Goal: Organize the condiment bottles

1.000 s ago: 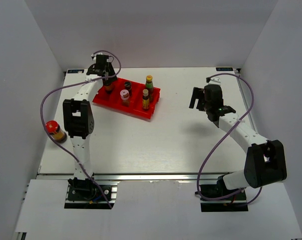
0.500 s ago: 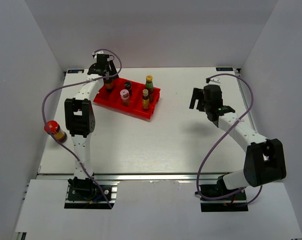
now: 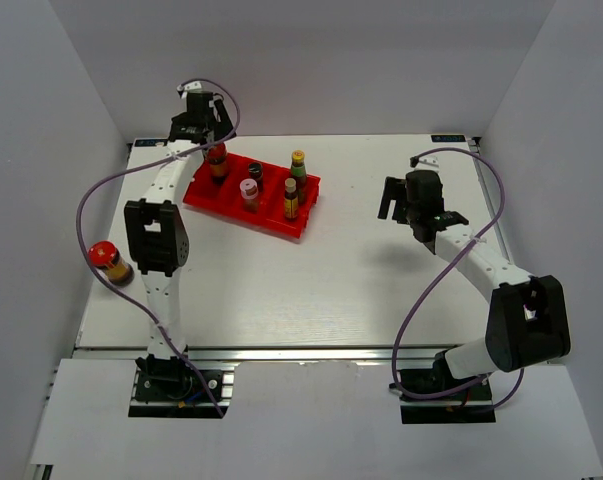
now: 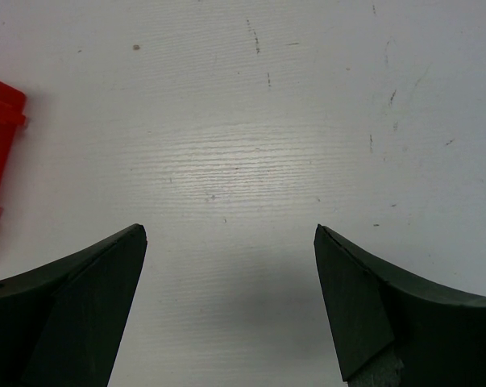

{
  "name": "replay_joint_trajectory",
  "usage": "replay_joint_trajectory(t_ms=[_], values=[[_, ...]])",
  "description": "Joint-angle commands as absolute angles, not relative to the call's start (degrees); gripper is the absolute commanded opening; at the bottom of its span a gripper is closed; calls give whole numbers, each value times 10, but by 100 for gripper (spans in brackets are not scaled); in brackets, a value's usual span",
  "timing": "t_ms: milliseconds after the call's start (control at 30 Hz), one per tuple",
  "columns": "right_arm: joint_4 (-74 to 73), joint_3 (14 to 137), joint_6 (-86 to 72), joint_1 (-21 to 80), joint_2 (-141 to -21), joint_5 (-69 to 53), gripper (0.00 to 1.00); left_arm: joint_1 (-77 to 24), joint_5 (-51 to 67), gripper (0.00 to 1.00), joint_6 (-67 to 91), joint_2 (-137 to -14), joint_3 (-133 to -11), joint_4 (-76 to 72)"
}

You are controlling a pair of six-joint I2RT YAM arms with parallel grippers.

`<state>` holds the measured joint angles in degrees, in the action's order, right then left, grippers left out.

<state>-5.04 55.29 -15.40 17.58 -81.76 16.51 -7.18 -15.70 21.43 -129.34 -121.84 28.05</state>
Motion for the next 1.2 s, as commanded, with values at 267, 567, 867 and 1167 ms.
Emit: replay_joint_trajectory(t_ms=[267,567,867,1167], values=[[-30,552,-168,164,-794,198,89,-69,-280,98,326,-981,-1034,409],[-40,549,-178,150,-811,181,89,-2,-304,98,478,-748,-727,524],[-27,543,-188,149,-807,143,89,211,-213,98,464,-699,-666,509],[-31,540,-187,149,-798,157,89,313,-142,98,441,-758,-651,482]])
